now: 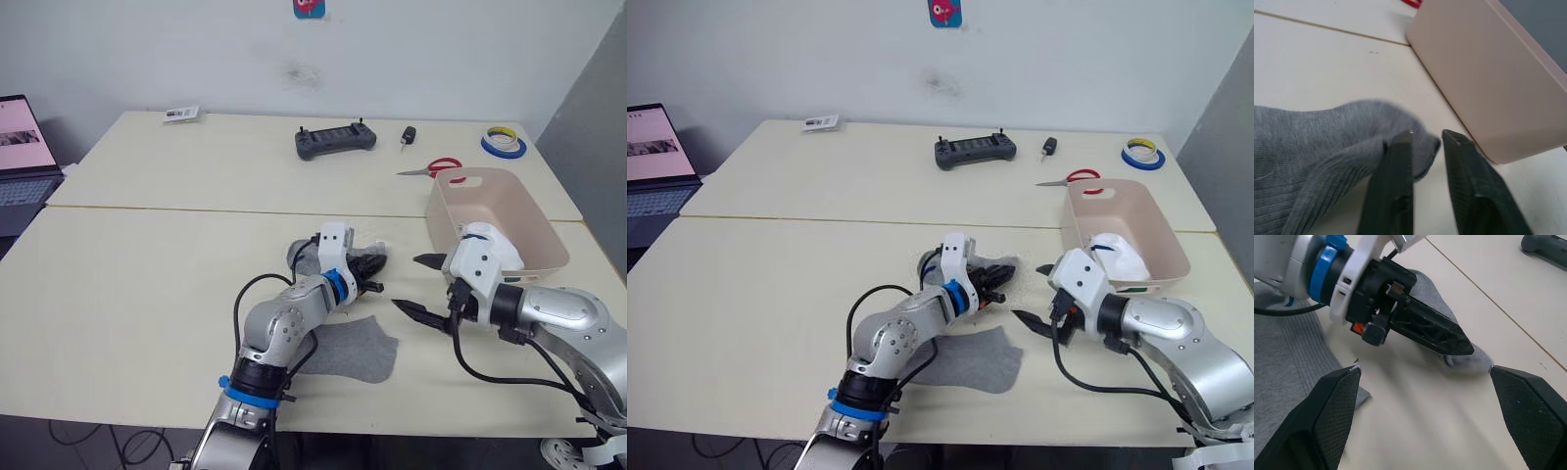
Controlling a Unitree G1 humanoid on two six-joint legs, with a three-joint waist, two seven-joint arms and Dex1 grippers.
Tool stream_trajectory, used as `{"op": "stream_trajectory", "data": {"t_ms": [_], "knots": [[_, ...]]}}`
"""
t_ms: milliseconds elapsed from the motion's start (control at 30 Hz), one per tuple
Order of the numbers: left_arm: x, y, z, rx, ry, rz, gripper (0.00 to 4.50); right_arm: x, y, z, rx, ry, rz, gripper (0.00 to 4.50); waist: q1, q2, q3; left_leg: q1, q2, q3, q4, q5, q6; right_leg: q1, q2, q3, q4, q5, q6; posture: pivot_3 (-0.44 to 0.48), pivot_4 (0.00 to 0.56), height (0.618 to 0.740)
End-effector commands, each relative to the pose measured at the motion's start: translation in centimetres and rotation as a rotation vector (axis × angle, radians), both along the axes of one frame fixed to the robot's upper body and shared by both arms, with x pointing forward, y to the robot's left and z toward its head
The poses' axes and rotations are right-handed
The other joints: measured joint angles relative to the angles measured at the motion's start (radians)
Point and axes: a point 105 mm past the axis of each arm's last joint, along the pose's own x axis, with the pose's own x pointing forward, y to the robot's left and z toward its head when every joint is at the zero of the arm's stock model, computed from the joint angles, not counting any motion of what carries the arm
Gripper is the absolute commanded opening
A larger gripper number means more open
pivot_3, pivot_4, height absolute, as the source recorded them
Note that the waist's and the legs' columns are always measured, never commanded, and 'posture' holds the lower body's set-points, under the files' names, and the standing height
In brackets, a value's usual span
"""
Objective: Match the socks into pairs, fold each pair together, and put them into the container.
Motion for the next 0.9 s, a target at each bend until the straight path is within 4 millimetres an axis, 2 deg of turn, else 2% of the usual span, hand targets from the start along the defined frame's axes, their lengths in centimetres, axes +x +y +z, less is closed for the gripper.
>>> {"op": "stream_trajectory", "data": {"t_ms": [33,167,233,267,467,600,733,900], "knots": [[-1.2,0.7,2.8,-0.003,-0.137,-0.059,2.32,-0.1,-0.1,1.4,0.000,-0.062,-0.004,4.50,-0.001,0.000,0.000,0.000,0.000,0.000,0.000,0.000,0.000,0.000,0.000,0.000,0.000,0.000,0.000,0.000,0.150,0.737],[-3.5,2.5,5.5,0.019,-0.256,-0.175,3.61,-0.1,0.3,1.5,0.013,-0.070,0.010,4.50,-0.002,0.000,0.000,0.000,0.001,-0.001,0.000,0.000,0.000,0.000,0.000,0.000,0.000,0.000,0.000,0.000,0.150,0.737],[-4.2,4.5,6.1,0.109,-0.345,-0.233,4.30,0.0,0.4,1.6,0.019,-0.073,0.017,4.50,-0.003,0.000,0.000,0.000,0.001,-0.001,0.000,0.000,0.000,0.000,0.000,0.000,0.000,0.000,0.000,0.000,0.150,0.737],[-3.9,5.9,6.3,0.177,-0.412,-0.238,4.48,0.0,0.5,1.6,0.019,-0.073,0.021,4.50,-0.005,0.000,0.000,0.001,0.001,-0.001,-0.001,0.000,0.000,0.000,0.000,0.000,0.000,0.000,0.000,0.000,0.150,0.737],[-1.6,13.5,4.2,0.600,-0.608,-0.370,4.48,0.0,0.9,1.5,0.019,-0.073,0.045,4.50,-0.004,0.001,0.000,0.002,0.002,0.000,-0.002,0.000,0.000,-0.001,0.001,-0.001,0.000,0.000,0.000,0.000,0.150,0.737],[0.0,16.5,2.3,0.885,-0.719,-0.494,4.48,0.0,1.2,1.4,0.020,-0.070,0.055,4.50,0.006,0.001,0.000,0.000,0.001,0.000,-0.001,-0.002,0.004,-0.001,0.000,-0.001,-0.002,0.000,0.000,0.000,0.150,0.737],[1.8,17.8,1.4,1.020,-0.785,-0.547,4.48,-0.2,1.2,1.2,0.019,-0.065,0.059,4.50,0.013,0.001,0.000,-0.002,0.000,0.000,-0.001,-0.002,0.004,-0.003,-0.001,-0.003,-0.002,0.000,0.000,0.000,0.150,0.737],[3.2,17.0,0.6,1.083,-0.855,-0.618,4.48,-0.3,1.2,1.1,0.018,-0.061,0.058,4.50,0.014,0.001,0.000,-0.004,0.000,0.000,0.000,-0.002,0.004,-0.005,0.000,-0.004,-0.001,0.000,0.000,0.000,0.150,0.737]]}}
